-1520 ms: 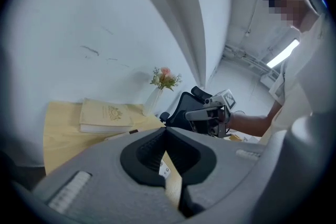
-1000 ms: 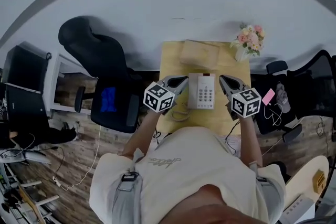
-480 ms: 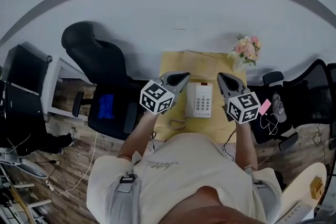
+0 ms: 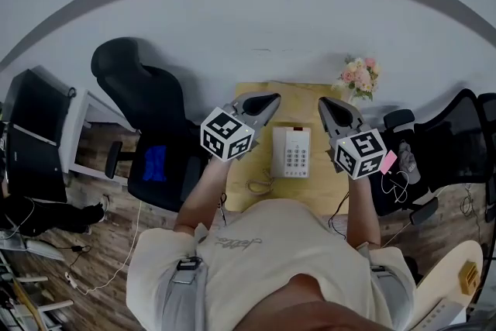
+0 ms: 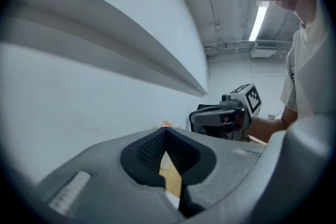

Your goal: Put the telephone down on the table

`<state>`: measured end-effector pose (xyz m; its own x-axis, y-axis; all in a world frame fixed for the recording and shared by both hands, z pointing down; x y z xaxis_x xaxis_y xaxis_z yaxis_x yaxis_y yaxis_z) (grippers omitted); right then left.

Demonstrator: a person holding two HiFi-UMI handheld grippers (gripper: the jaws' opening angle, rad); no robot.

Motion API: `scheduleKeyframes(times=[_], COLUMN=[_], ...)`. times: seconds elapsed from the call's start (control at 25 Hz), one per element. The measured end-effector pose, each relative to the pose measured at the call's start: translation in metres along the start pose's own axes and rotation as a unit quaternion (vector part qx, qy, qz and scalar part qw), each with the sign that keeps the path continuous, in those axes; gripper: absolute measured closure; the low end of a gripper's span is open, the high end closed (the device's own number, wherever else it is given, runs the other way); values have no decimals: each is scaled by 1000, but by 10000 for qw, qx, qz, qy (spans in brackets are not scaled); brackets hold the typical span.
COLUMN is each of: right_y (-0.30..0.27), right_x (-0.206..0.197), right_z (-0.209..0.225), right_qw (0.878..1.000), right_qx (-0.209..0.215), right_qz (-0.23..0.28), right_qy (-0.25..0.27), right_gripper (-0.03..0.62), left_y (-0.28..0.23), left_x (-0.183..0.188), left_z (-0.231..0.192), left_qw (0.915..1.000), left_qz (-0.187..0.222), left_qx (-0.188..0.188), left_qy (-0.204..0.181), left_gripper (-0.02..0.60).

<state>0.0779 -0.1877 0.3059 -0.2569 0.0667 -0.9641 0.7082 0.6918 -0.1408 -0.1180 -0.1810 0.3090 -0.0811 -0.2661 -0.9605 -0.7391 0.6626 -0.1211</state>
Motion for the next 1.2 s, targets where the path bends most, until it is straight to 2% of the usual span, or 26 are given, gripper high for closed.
scheduleKeyframes(times=[0.16, 0.4, 0.88, 1.08, 1.2], right_y=[0, -3, 7, 11, 14], right_x=[15, 31, 63, 70, 74], right_z=[5, 10, 12, 16, 18], right_qw=[9998, 9992, 9968, 9958, 9950], right_qx=[-35, -160, -299, -376, -461], right_qz=[141, 373, 662, 750, 812], right_qy=[110, 51, 345, 370, 362], right_gripper=[592, 592, 592, 592, 592], left_y=[0, 5, 16, 18, 21], left_x=[14, 31, 59, 64, 66], left_z=[0, -6, -1, -1, -2], left_qw=[9998, 9974, 9934, 9899, 9889], left_qz=[192, 539, 952, 1009, 1063], left_qx=[91, 445, 578, 850, 910], left_qy=[-69, -186, -287, -510, -498], left_gripper=[566, 566, 566, 566, 566])
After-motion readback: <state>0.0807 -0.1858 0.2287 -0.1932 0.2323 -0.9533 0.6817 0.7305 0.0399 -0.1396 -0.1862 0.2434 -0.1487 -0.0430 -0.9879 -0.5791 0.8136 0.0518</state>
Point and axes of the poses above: the fingertips, and each gripper's own axes: y backward along the fingers, z to its right, x out of its top, the point moved 7 cm from there along y, backward along the fingers, and after that the axes turned 13 degrees about y, right-handed, at the moved point
